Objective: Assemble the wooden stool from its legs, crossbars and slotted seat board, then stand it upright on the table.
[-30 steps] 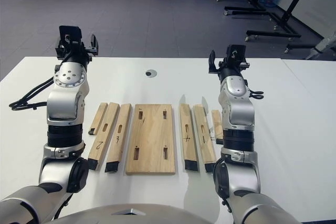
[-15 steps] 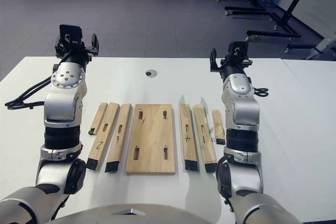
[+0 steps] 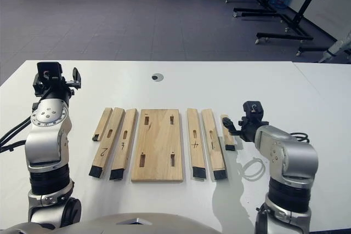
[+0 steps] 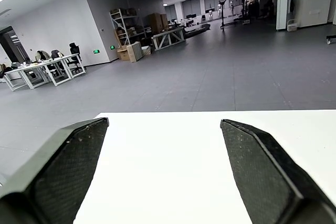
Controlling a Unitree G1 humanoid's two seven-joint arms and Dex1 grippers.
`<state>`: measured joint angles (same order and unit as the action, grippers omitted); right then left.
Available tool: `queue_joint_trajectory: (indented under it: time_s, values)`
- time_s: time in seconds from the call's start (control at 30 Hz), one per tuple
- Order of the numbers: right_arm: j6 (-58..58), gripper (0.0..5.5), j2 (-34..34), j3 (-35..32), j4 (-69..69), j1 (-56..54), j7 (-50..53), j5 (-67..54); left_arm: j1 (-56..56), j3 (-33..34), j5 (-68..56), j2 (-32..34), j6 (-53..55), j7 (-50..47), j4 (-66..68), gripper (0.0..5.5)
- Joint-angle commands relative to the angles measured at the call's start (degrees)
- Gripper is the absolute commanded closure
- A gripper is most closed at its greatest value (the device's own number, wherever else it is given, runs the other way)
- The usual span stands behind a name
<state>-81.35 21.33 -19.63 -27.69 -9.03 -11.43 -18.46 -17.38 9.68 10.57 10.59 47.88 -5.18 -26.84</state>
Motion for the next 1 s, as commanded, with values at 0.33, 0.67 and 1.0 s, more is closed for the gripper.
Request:
queue_joint_trajectory:
  time_s: [0.33,0.67,1.0]
  values:
    - [11.3,1.15,-3.7,7.1,6.0,7.0,3.6,5.5,0.2,-0.1,0.6,0.8,0.3,0.0,-0.1,1.57]
    - [8.5,2.0,-5.2,5.3,7.8,9.4,4.4,6.1,0.0,-0.3,0.7,0.8,0.7,0.0,-0.4,1.57]
    - [4.1,3.73,-4.9,8.5,6.4,10.1,2.8,5.2,-0.4,-0.4,0.9,0.6,1.7,-0.2,-1.0,1.57]
